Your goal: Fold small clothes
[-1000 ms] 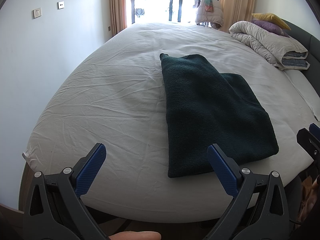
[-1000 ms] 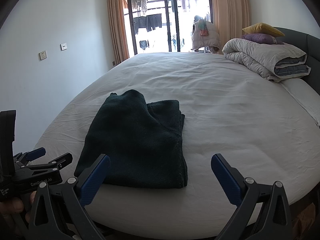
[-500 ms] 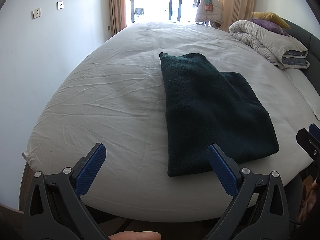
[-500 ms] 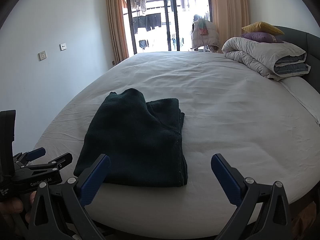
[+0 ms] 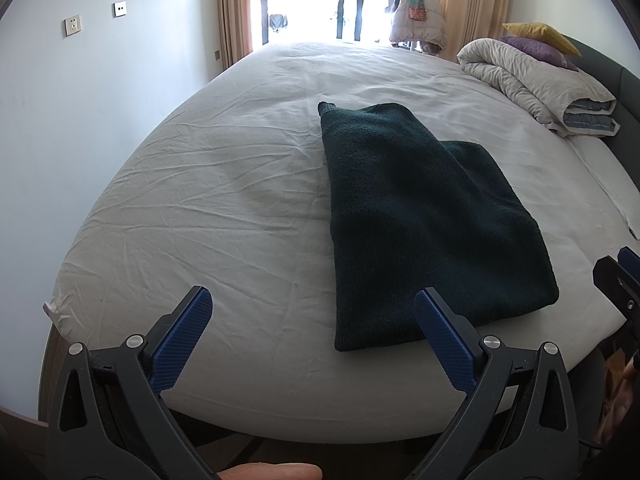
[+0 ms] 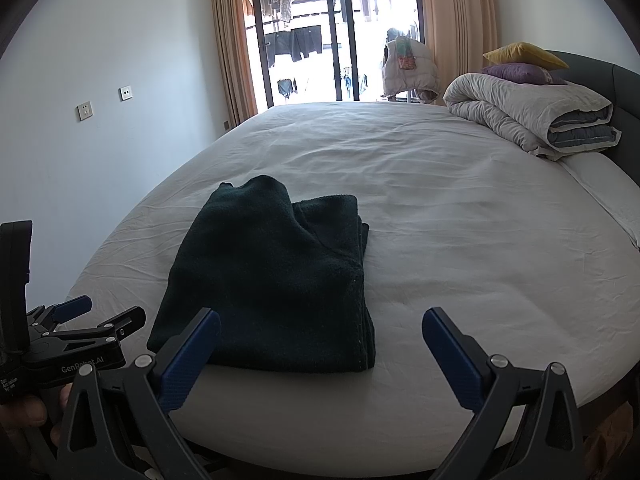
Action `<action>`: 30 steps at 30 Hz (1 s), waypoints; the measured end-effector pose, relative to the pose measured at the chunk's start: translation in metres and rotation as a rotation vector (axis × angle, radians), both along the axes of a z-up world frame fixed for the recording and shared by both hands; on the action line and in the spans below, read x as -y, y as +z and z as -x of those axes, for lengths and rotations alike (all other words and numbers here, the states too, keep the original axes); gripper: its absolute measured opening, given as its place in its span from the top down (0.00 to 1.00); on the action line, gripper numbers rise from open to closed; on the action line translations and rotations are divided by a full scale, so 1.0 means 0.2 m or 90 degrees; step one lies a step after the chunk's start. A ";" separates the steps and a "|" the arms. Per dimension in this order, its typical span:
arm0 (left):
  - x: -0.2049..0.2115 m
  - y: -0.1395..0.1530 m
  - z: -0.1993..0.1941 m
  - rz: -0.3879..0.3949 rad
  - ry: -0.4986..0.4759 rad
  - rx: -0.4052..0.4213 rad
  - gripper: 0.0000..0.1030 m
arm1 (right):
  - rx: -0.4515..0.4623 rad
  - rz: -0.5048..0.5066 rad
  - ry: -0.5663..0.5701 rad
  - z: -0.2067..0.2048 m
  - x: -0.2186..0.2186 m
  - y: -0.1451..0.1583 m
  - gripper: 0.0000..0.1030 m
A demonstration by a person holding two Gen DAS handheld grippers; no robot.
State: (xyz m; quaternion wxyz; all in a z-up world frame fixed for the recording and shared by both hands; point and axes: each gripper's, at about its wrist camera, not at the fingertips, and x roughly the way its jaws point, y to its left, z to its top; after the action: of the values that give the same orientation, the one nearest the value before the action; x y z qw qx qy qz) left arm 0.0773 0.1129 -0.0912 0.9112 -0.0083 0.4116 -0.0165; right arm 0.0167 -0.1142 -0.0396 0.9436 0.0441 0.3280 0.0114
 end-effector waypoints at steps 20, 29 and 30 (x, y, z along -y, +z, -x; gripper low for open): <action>0.00 0.00 0.00 0.000 -0.001 -0.001 0.00 | 0.000 -0.001 0.000 0.00 0.00 -0.01 0.00; 0.00 -0.01 0.00 -0.001 -0.001 0.000 0.00 | 0.000 -0.001 0.000 0.00 0.01 -0.02 0.00; 0.00 -0.01 0.00 -0.001 -0.001 0.000 0.00 | 0.000 -0.002 0.000 0.00 0.01 -0.01 0.00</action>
State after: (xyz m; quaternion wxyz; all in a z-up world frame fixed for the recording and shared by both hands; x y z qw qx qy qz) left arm 0.0771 0.1128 -0.0925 0.9112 -0.0070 0.4117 -0.0172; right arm 0.0162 -0.1158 -0.0421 0.9436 0.0453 0.3277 0.0119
